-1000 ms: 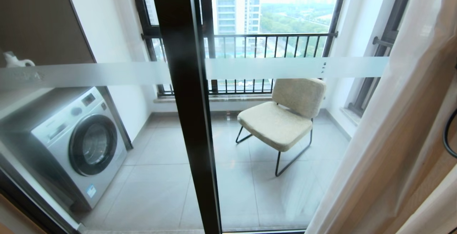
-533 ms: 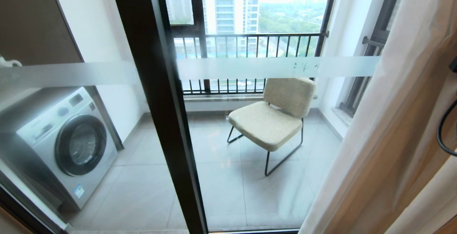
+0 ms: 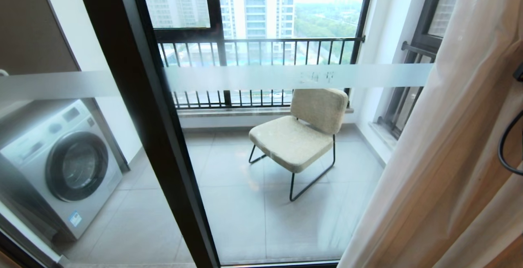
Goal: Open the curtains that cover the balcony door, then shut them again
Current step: Pull the inner curtains open on both sides
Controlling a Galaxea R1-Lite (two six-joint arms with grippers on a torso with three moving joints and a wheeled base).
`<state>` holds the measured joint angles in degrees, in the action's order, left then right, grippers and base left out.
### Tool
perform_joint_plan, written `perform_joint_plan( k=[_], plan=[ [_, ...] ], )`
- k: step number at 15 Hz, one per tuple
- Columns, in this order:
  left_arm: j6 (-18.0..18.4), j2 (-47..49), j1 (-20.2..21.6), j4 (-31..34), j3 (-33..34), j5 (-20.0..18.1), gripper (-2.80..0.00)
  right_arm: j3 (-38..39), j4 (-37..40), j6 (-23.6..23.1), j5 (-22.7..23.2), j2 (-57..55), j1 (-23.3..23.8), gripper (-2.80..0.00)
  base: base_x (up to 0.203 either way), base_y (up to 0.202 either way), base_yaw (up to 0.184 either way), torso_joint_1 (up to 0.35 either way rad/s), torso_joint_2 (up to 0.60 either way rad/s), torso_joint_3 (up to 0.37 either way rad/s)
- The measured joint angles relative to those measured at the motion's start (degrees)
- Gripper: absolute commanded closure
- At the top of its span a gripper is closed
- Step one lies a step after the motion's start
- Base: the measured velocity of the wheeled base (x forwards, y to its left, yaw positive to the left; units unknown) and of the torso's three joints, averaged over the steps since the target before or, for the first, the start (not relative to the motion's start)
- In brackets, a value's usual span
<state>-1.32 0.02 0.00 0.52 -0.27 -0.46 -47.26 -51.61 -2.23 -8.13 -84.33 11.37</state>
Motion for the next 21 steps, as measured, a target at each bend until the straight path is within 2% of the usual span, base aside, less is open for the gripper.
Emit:
perform_joint_plan(
  k=[9,21],
  plan=[
    [-0.22,0.00,0.00,0.02,0.09,0.04,0.00,-0.02,0.02,0.00,-0.07,0.05,2.34,0.00,0.000,-0.191,0.002,0.002,0.00,0.002],
    [-0.35,0.00,0.00,0.00,0.09,0.03,0.00,0.02,-0.01,-0.09,-0.07,0.62,2.77,0.00,0.000,-0.193,0.001,0.003,0.00,0.003]
  ],
)
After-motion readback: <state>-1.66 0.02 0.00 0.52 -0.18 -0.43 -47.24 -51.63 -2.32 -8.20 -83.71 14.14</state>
